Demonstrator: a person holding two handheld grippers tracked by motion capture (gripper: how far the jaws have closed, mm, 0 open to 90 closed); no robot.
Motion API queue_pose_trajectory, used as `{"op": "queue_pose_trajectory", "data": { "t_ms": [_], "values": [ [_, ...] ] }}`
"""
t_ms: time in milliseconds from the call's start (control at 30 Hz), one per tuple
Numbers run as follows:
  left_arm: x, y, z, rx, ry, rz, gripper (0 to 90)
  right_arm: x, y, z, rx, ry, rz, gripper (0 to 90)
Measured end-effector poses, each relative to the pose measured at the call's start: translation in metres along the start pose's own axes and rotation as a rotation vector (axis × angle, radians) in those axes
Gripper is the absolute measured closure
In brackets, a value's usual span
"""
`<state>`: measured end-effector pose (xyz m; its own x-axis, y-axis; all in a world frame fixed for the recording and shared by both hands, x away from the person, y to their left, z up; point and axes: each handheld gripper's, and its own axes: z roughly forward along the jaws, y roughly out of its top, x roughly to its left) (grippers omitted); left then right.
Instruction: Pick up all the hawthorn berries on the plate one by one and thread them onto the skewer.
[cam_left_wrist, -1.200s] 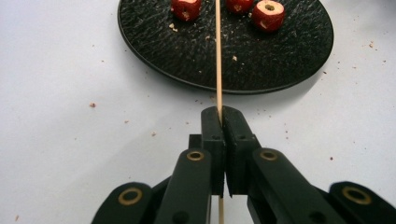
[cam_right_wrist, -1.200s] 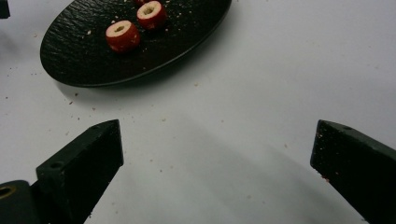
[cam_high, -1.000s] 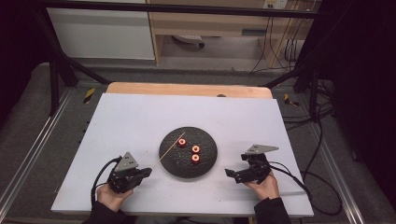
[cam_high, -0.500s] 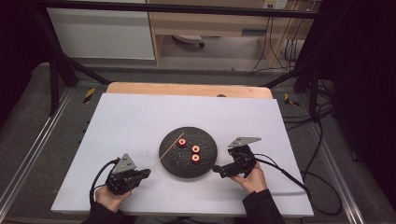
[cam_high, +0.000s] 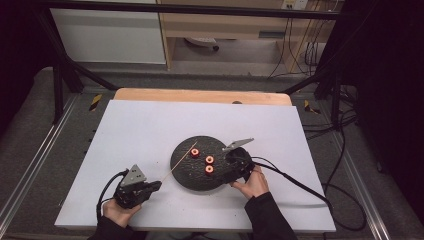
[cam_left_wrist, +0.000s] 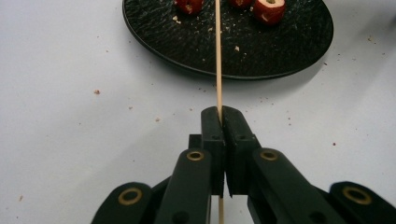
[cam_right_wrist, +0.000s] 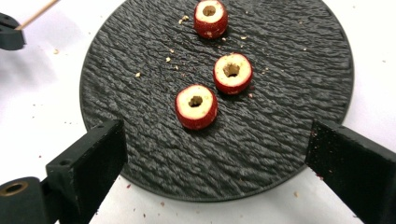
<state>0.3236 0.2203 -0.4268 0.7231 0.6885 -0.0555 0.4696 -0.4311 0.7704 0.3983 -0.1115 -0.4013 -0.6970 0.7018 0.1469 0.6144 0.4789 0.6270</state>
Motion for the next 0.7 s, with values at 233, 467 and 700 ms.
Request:
{"op": "queue_pose_trajectory", "data": {
  "t_ms": [233,467,700],
  "values": [
    [0.001,0.000,0.000,0.001,-0.005,-0.004,87.4,0.005,0.015,0.010,0.044,0.018,0.036,11.9],
    [0.002,-0.001,0.001,0.004,-0.007,-0.006,87.4,0.008,0.022,0.024,0.078,0.043,0.097,26.6],
    [0.002,-0.001,0.001,0.006,-0.009,-0.006,87.4,0.008,0.022,0.031,0.089,0.039,0.142,37.8]
  ]
}}
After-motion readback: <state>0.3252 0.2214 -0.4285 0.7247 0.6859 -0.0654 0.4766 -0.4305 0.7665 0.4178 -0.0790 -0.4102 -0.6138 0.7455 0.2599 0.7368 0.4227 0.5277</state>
